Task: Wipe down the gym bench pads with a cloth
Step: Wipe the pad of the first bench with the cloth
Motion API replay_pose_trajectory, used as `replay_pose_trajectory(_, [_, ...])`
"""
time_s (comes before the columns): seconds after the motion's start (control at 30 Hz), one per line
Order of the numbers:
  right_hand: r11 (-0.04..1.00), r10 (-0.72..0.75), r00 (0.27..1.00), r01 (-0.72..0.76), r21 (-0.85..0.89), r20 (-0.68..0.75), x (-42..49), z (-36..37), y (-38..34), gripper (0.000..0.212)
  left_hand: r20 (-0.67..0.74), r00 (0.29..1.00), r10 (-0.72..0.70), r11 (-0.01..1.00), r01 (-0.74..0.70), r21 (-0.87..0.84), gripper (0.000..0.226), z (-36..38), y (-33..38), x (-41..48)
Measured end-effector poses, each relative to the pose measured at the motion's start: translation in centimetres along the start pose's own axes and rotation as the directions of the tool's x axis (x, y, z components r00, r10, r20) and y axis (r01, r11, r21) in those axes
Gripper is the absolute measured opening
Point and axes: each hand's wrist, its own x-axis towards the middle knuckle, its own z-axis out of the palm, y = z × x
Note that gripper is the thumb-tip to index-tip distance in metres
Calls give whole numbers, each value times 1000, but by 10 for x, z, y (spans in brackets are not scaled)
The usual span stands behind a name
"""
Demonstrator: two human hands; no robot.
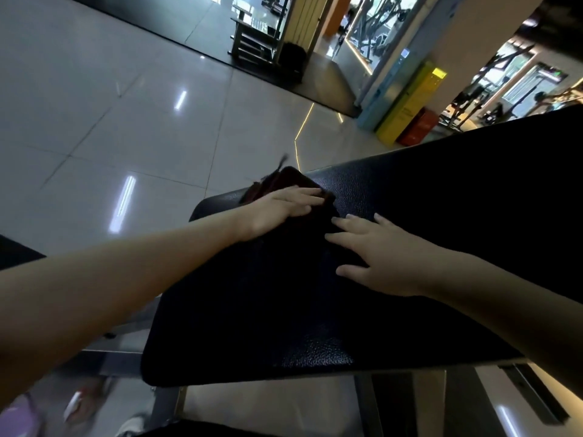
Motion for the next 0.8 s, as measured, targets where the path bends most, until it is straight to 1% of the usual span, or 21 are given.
replay_pose_trajectory(0.03, [1000, -1, 1000, 1, 2, -2, -5, 0, 0, 63, -11, 1000, 20, 999, -20, -34, 36, 4, 4, 4])
replay_pose_trajectory(0.07, [1000, -2, 1000, 2, 5, -7, -8, 0, 0, 63, -85, 996, 10, 987, -23, -156, 35, 7, 7, 7])
replay_pose_trajectory(0.1, [1000, -2, 1000, 2, 10, -13, -11, 1, 0, 63, -198, 980, -31, 959, -27, -284, 34, 8, 8, 9])
replay_pose_trajectory(0.13, [1000, 2, 1000, -2, 15, -18, -13, 1, 1, 63, -316, 946, -66, 944, -43, -327, 31, 10, 6, 12])
replay_pose_trajectory(0.17, [1000, 8, 1000, -8, 14, -22, -15, 2, 1, 64, -416, 905, -89, 964, -27, -263, 27, 11, 2, 15])
replay_pose_trajectory(0.2, [1000, 15, 1000, -15, 10, -25, -17, 3, 2, 64, -468, 881, -72, 994, 24, -107, 23, 13, -3, 18])
replay_pose_trajectory(0.23, [1000, 23, 999, -23, 6, -29, -18, 4, 2, 65, -463, 885, -49, 991, 102, 90, 28, 17, -7, 20])
replay_pose_trajectory(0.27, [999, 36, 999, -36, -5, -35, -20, 4, 2, 66, -415, 908, -47, 945, 176, 277, 44, 23, -10, 20])
replay_pose_trajectory(0.3, [998, 55, 998, -56, -25, -44, -22, 3, 4, 68, -372, 925, -78, 880, 239, 410, 61, 29, -13, 21])
replay_pose_trajectory(0.33, [996, 77, 996, -79, -41, -46, -25, 4, 6, 69, -354, 929, -107, 830, 279, 483, 71, 33, -14, 20])
replay_pose_trajectory(0.37, [994, 96, 994, -98, -39, -51, -28, 3, 8, 71, -351, 927, -133, 800, 309, 514, 77, 37, -14, 19])
replay_pose_trajectory(0.43, [993, 109, 991, -112, -28, -82, -38, 9, 11, 79, -360, 922, -144, 784, 328, 526, 84, 36, -18, 19])
replay_pose_trajectory(0.5, [994, 84, 979, -95, -54, -187, -44, 18, 11, 88, -366, 917, -160, 771, 347, 533, 84, 33, -22, 16])
replay_pose_trajectory(0.6, [993, 89, 961, -106, -48, -262, -48, 32, 12, 76, -379, 911, -164, 745, 366, 558, 72, 26, -31, 10])
replay_pose_trajectory(0.7, [991, 85, 943, -114, -71, -322, -47, 39, 13, 71, -403, 899, -171, 742, 387, 548, 63, 15, -43, 3])
replay_pose_trajectory(0.8, [990, 80, 928, -117, -82, -364, -46, 43, 13, 67, -491, 844, -216, 735, 472, 487, 60, 11, -53, -1])
